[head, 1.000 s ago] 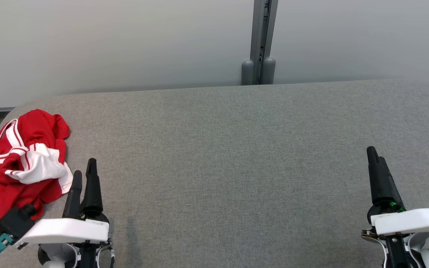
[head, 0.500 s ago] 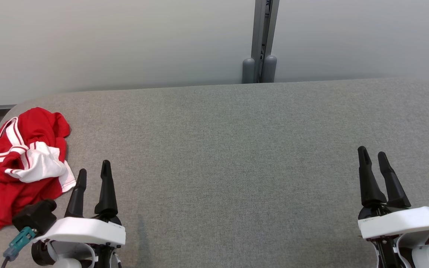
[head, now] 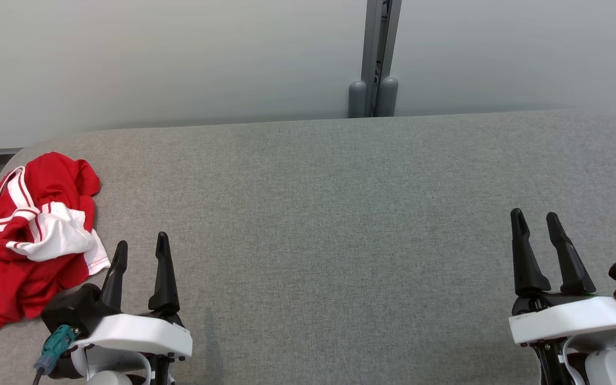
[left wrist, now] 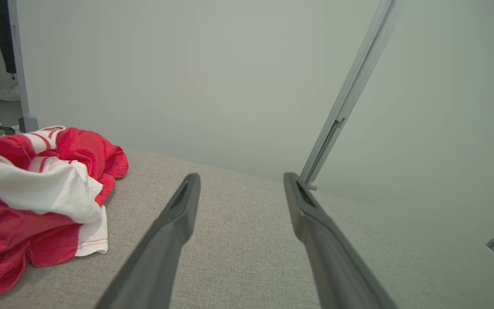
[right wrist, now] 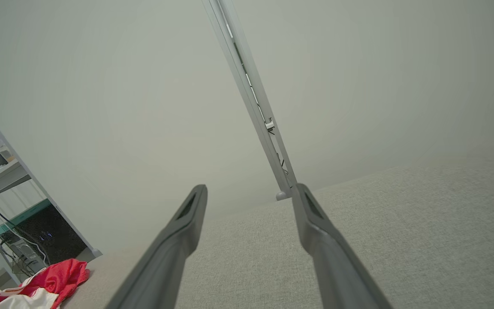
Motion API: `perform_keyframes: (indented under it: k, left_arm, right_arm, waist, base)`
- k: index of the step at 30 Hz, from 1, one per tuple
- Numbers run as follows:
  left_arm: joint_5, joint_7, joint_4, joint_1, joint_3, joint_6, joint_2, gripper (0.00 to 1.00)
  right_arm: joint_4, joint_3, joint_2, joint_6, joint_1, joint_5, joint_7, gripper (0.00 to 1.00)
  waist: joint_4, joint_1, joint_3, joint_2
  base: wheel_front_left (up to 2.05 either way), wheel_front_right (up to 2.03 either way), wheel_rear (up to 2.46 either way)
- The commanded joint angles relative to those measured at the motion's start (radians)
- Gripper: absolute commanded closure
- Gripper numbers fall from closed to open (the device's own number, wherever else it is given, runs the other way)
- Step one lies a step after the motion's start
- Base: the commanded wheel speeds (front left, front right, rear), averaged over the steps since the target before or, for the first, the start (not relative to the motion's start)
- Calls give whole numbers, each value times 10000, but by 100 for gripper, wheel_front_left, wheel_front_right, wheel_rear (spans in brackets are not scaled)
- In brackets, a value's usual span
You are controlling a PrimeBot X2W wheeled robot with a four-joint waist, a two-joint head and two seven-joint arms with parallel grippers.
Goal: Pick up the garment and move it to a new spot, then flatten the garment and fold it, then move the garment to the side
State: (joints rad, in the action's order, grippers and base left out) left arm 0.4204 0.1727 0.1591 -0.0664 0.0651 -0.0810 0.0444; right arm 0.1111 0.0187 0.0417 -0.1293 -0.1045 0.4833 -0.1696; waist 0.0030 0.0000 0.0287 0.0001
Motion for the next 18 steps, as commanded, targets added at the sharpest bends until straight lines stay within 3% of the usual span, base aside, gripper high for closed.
perform_keyframes:
  k: [1, 18]
  left_arm:
    - [-210, 74, -69, -121, 19, -75, 61, 0]
    - [-1605, 446, -103, 25, 299, -253, 71, 0]
  right_arm:
    - [-104, 9, 96, -19, -169, -195, -120, 0]
    - [-80, 125, 108, -20, -71, -1753, -493, 0]
  waist:
    - [-1, 0, -8, -1]
    - [46, 0, -100, -1]
  base:
    - [0, 0, 0]
    - [0, 0, 0]
